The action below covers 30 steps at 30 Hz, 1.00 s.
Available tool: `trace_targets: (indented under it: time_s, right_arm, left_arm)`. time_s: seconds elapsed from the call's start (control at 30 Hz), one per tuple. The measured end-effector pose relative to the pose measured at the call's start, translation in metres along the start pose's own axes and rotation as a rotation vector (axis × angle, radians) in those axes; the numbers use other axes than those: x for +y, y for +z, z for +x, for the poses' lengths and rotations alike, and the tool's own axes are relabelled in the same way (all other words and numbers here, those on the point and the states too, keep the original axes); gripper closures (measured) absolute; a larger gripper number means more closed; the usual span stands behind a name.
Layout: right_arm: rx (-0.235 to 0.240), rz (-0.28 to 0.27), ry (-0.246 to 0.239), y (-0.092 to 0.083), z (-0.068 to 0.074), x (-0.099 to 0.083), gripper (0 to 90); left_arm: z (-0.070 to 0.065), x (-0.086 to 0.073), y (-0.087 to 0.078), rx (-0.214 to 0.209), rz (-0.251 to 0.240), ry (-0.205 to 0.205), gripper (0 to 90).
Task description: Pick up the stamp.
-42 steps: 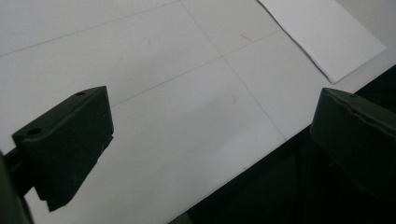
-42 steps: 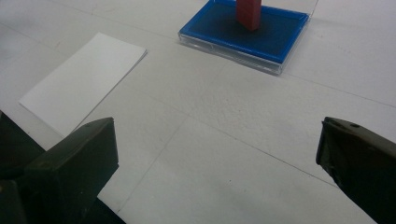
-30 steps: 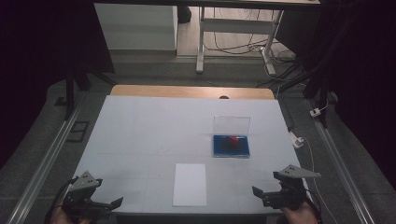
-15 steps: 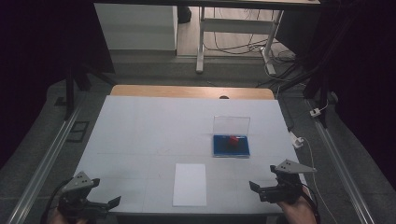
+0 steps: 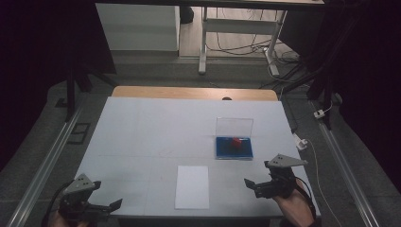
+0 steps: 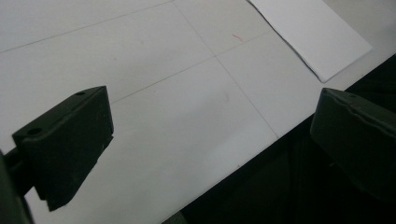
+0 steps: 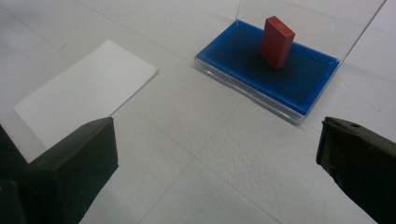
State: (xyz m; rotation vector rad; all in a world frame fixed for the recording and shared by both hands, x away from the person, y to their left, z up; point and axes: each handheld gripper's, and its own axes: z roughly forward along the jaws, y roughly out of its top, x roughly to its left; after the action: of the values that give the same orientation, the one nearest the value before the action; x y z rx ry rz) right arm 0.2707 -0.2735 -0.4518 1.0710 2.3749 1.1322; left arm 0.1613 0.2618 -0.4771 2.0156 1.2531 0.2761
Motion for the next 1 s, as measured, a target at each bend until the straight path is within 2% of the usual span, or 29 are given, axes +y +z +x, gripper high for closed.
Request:
trace_targets:
  time_s: [0.27, 0.57, 0.77, 1.0]
  right_arm:
    - [0.020, 0.004, 0.037, 0.010, -0.003, 0.010, 0.0]
    - [0.002, 0.032, 0.025, 0.023, -0.009, 0.021, 0.0]
    - [-0.005, 0.049, -0.005, 0.032, -0.013, 0.029, 0.0]
    - [-0.004, 0.067, 0.000, 0.041, -0.018, 0.038, 0.0]
  left_arm:
    - [0.000, 0.000, 0.001, 0.000, 0.007, -0.002, 0.2]
    - [0.001, 0.000, 0.001, -0.003, 0.007, -0.014, 0.4]
    - [0.002, 0.000, 0.001, -0.006, 0.008, -0.015, 0.5]
    - [0.002, 0.000, 0.001, -0.005, 0.011, -0.013, 0.4]
